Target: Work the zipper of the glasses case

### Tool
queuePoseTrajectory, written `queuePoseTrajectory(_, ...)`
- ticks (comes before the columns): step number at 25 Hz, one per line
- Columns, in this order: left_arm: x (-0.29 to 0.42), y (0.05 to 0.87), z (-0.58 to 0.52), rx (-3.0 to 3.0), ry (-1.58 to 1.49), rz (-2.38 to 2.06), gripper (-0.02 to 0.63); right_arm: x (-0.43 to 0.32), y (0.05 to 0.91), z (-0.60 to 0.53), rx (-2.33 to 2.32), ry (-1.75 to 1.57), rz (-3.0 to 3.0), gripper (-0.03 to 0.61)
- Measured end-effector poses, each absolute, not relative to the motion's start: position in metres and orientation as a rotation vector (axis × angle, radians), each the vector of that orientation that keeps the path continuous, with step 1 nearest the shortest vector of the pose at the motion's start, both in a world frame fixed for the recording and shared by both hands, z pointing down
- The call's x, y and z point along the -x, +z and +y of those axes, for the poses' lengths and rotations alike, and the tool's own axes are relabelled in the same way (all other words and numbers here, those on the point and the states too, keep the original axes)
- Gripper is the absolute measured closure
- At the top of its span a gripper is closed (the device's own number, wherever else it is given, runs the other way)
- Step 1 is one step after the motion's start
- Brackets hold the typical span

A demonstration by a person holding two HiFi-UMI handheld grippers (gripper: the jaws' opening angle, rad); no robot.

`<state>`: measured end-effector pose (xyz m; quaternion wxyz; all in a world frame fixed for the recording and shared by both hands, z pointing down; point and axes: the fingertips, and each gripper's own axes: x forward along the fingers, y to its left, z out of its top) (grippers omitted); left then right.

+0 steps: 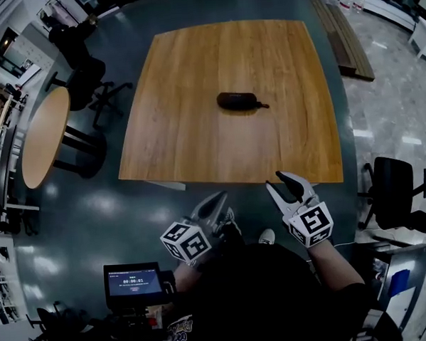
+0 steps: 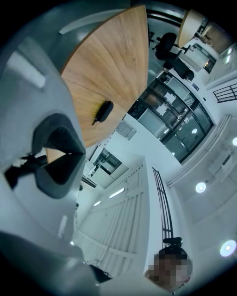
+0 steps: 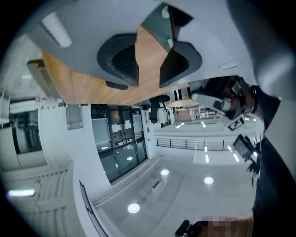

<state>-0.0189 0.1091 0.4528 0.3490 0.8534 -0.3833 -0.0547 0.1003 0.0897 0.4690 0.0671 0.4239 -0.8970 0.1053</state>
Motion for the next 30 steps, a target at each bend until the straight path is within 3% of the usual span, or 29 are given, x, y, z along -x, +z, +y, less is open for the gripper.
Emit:
queuePoseTrajectory(8, 0.045, 0.469, 0.031, -2.179, -0.168, -0.922, 0.614, -0.088, 0.548, -0.042, -1.028, -0.332, -2.148, 0.368)
queuePoseTrajectory(14, 0.097, 0.481, -0.046, -2.191, -0.123, -0.829, 0.614, -0.064, 0.64, -0.153, -0.761, -0.404, -1.813, 0.313)
queuePoseTrajectory(22, 0.115, 0.497, -0.06, -2.145, -0.075, -0.856, 0.614, -0.068, 0.663, -0.203, -0.635, -0.557, -1.653, 0.236)
queuePoseTrajectory(26, 0.117, 0.5, -0.07, -2.115, -0.079, -0.9, 0.614, -0.065, 0.682, -0.215, -0.529, -0.59, -1.62, 0.253)
queuePoseTrajectory(30, 0.107, 0.503, -0.078, -2.075, -0.102, -0.96, 0.614, -0.062, 0.686, -0.228, -0.497, -0.601, -1.668, 0.311)
